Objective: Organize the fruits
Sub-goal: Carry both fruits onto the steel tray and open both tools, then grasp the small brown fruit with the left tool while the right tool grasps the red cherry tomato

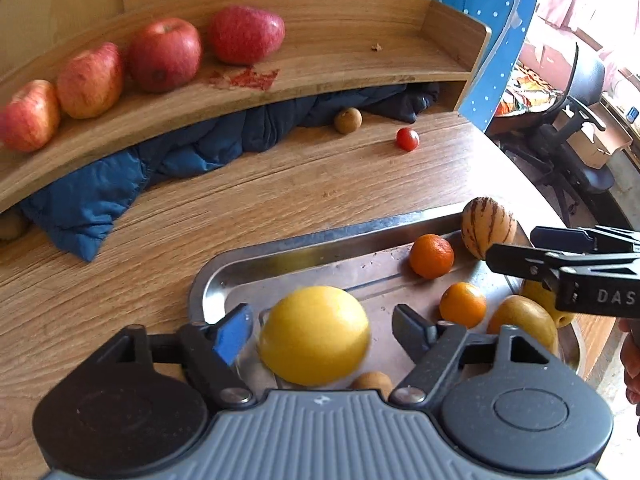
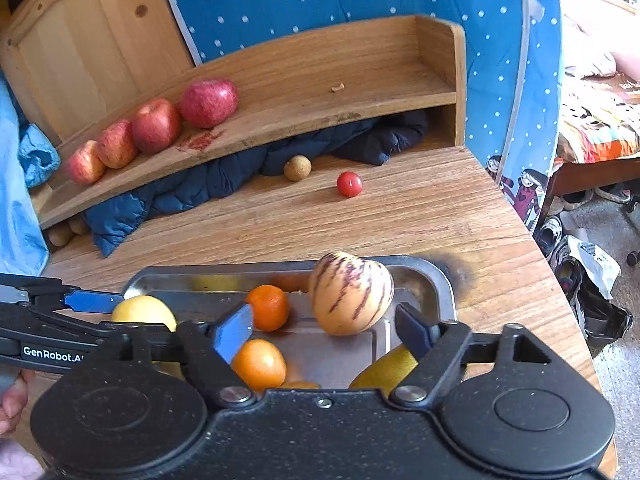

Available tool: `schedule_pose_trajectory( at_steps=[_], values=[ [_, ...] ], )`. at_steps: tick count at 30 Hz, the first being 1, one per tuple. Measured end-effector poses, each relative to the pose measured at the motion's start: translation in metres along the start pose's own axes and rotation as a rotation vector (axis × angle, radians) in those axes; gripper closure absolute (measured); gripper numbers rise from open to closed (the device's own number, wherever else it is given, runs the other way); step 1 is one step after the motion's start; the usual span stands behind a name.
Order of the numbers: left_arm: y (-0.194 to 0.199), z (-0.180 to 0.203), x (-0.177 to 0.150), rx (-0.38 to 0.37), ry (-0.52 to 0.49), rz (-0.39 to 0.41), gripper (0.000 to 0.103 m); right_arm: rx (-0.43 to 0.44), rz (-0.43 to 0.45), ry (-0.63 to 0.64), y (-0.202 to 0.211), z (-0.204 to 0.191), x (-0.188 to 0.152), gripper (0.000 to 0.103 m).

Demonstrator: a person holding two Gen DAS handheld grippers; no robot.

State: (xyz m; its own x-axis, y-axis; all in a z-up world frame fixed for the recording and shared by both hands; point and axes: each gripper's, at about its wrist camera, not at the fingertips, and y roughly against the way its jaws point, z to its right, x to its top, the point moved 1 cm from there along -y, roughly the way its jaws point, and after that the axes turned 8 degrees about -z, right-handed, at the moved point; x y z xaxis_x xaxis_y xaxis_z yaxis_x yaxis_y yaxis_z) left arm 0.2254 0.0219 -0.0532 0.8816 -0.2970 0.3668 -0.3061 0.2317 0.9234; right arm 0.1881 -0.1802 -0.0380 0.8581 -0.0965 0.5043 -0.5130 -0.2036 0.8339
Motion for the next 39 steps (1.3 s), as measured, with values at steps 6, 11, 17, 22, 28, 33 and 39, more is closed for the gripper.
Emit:
schedule_pose_trajectory(
  at_steps=[6,11,17,22,28,33,39],
  values=[
    [0.026,0.007,-0.026,0.072,0.033,0.066,0.002,0.000,0.054,0.014,0.032,-0.008,-0.025,0.004],
    [0.049,0.017,-0.060,0.115,0.019,0.122,0.001,-0.005,0.089,0.036,0.059,-0.015,-0.055,0.001],
    [0.065,0.026,-0.103,0.124,0.025,0.119,0.001,0.003,0.074,0.044,0.078,-0.020,-0.093,0.001],
    [0.066,0.034,-0.133,0.127,0.030,0.069,0.001,0.012,0.045,0.049,0.087,-0.024,-0.119,0.001],
    [0.064,0.044,-0.144,0.143,0.021,0.008,0.001,0.015,-0.006,0.062,0.091,-0.027,-0.139,0.001],
    [0.065,0.052,-0.148,0.152,0.011,-0.016,0.001,0.019,-0.025,0.065,0.093,-0.026,-0.144,0.001],
    [0.064,0.059,-0.140,0.167,-0.007,-0.016,0.001,0.020,-0.026,0.066,0.093,-0.020,-0.139,0.001]
  ],
)
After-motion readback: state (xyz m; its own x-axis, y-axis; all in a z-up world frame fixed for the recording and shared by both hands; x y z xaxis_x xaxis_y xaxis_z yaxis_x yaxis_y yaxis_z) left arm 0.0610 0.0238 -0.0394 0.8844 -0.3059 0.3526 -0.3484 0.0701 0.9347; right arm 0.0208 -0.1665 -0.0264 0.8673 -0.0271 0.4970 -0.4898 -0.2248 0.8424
